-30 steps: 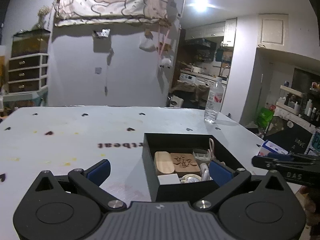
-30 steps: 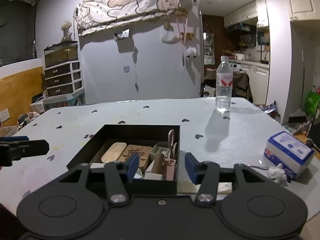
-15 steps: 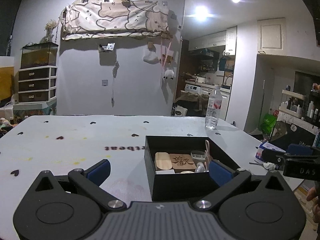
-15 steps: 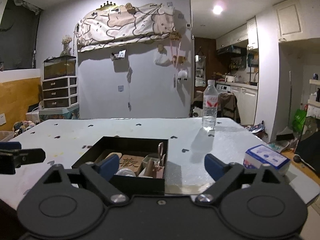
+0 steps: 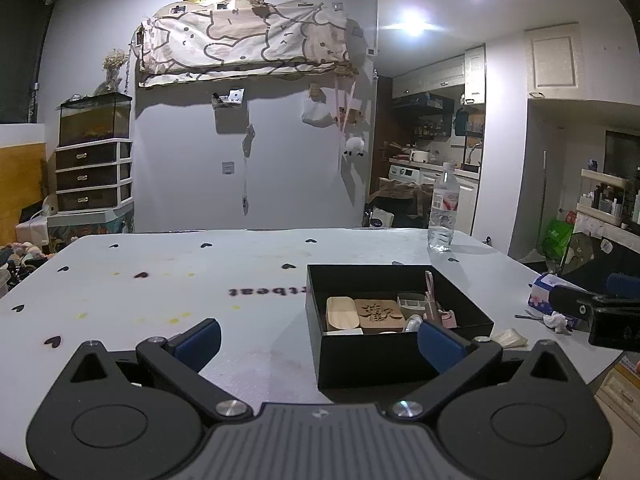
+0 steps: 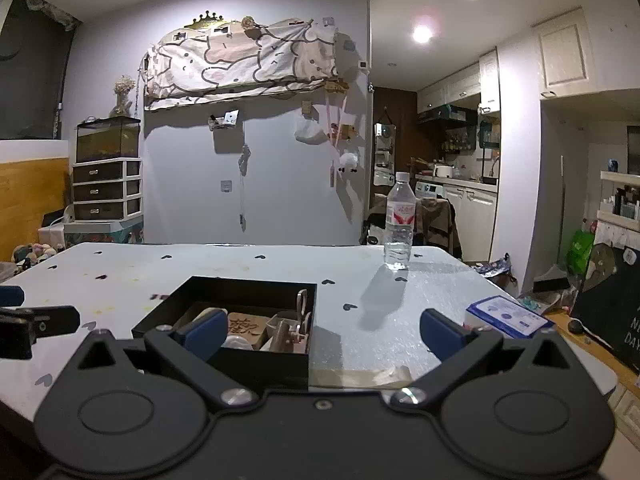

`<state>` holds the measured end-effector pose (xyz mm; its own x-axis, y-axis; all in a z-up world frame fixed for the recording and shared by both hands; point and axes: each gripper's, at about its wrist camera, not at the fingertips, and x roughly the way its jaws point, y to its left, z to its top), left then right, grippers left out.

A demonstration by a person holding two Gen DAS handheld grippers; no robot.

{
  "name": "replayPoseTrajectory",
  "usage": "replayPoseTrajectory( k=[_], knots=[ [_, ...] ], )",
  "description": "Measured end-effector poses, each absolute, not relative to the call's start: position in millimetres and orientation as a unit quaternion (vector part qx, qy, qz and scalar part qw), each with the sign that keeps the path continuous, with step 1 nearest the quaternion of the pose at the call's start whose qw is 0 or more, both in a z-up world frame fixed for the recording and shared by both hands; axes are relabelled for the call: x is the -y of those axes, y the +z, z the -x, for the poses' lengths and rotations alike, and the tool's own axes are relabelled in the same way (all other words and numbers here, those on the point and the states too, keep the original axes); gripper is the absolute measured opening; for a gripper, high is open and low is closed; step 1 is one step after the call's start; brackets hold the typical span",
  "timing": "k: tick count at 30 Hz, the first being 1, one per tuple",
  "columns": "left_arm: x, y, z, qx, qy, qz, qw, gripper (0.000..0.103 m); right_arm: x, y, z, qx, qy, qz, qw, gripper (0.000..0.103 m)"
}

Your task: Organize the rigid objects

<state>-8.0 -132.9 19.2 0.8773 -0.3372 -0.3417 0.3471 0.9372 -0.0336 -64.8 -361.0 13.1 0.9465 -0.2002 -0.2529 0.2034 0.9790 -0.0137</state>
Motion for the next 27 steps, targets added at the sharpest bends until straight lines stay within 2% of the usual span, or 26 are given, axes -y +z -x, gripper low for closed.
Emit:
replayPoseTrajectory(
  k=[27],
  knots=[
    [131.3, 22.5, 11.9, -0.171, -0.176, -0.022, 0.969, 0.103, 356.2, 12.4, 66.1, -0.131, -0.101, 0.000, 0.986, 0.103]
  ],
)
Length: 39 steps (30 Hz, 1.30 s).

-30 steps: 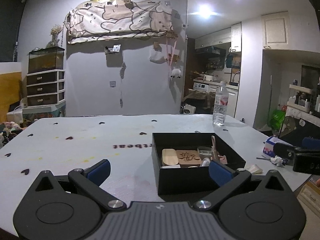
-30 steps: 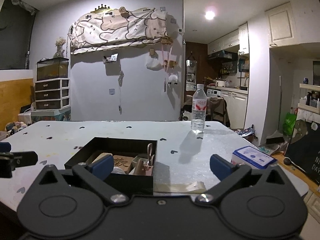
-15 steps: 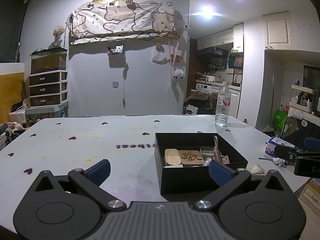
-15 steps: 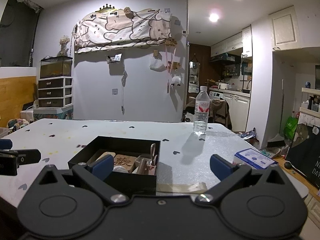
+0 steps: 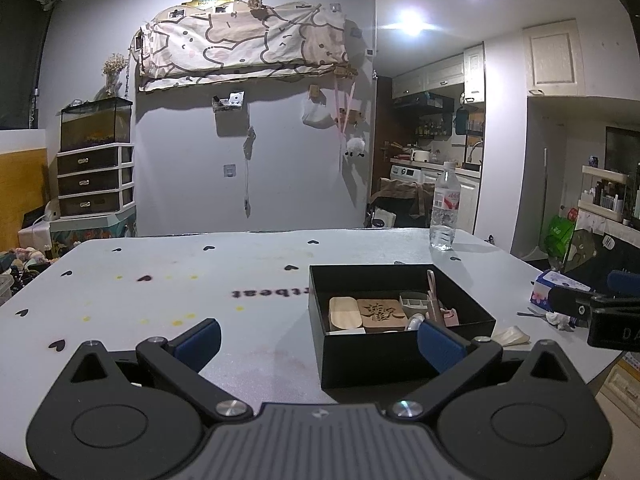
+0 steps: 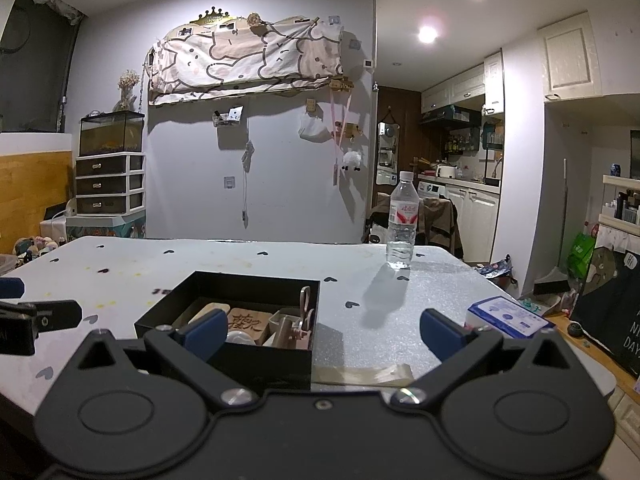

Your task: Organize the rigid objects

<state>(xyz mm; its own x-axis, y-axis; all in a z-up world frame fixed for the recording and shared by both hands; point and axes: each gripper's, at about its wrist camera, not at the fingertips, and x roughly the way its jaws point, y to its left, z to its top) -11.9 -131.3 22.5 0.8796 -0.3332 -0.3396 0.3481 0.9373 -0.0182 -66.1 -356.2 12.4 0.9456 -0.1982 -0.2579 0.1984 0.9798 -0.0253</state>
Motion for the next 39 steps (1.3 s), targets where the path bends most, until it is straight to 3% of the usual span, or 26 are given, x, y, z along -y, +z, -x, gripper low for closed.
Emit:
replayPoseTrajectory(
  k=[39],
  knots=[
    [131.6, 22.9, 12.2, -0.172, -0.176, -0.022, 0.969, 0.103, 356.2, 10.0, 65.6, -0.135, -0.102, 0.000, 0.986, 0.103]
  ],
)
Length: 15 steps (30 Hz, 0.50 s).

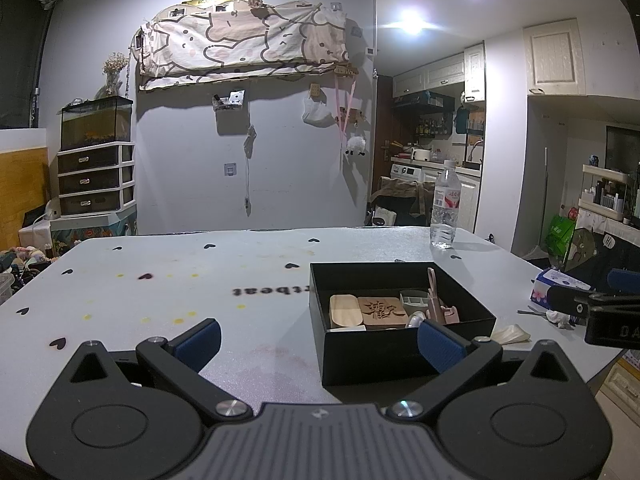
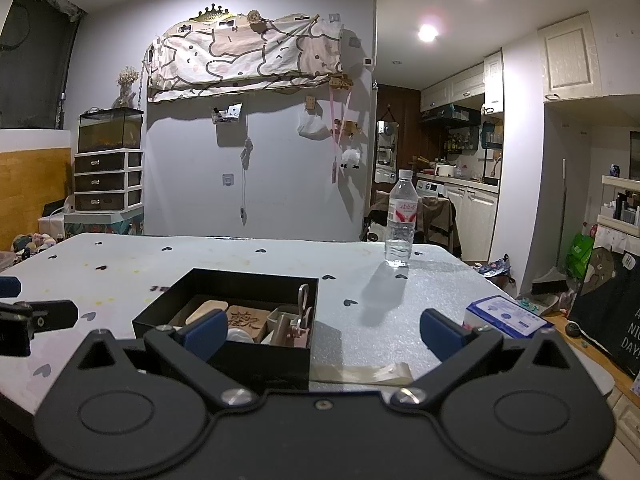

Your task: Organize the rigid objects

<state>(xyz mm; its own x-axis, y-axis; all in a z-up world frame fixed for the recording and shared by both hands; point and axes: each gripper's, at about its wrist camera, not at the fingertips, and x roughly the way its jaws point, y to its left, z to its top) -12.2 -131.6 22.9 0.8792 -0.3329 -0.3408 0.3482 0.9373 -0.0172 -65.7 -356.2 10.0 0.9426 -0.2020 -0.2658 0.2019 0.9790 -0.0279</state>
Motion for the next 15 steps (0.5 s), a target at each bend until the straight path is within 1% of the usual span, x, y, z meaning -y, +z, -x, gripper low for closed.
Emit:
replayPoseTrajectory(
  k=[15],
  knots=[
    [131.2, 23.1, 12.2, -0.172, -0.176, -0.022, 0.969, 0.103, 359.2, 5.9, 63.8, -0.138, -0.104, 0.002, 0.985, 0.103]
  ],
)
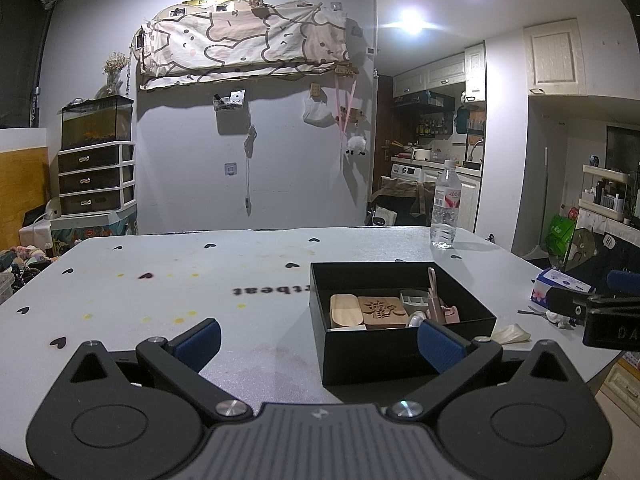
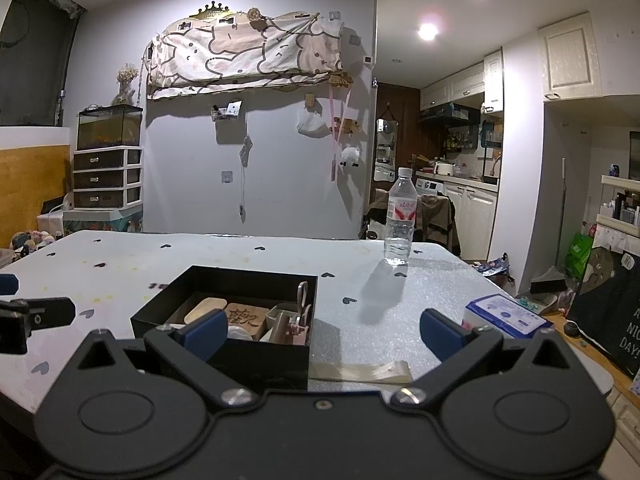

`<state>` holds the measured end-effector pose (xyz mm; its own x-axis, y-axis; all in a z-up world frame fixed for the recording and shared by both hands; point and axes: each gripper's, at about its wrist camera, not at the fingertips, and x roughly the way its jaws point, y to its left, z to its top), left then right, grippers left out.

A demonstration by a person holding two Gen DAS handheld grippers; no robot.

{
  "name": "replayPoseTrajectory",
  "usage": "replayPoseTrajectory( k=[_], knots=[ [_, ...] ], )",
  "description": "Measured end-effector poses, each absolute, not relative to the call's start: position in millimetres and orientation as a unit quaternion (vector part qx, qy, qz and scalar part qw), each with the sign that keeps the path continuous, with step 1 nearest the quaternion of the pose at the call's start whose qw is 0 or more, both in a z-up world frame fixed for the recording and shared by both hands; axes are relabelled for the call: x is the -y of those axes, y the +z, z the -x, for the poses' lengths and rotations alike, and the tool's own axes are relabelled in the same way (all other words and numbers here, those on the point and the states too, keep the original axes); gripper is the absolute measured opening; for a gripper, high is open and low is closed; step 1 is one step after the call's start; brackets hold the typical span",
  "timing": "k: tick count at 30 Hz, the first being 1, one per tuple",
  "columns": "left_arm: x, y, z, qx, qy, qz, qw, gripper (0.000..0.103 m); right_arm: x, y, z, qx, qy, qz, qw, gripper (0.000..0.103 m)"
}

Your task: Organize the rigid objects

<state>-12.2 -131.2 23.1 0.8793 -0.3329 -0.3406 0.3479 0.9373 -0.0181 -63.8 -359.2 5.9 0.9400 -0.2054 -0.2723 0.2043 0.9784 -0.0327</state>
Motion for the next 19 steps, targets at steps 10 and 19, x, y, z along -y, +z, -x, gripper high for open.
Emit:
replayPoseTrajectory(
  k=[10, 19],
  knots=[
    [131.5, 23.4, 12.2, -0.172, -0.176, -0.022, 0.969, 0.103, 358.9, 6.6, 61.6, -0.137, -0.104, 0.005, 0.985, 0.103],
    [131.5, 17.8, 11.5, -0.176, -0.176, -0.019, 0.968, 0.103, 358.8, 6.7, 62.7, -0.137, -0.105, 0.007, 0.985, 0.103]
  ],
)
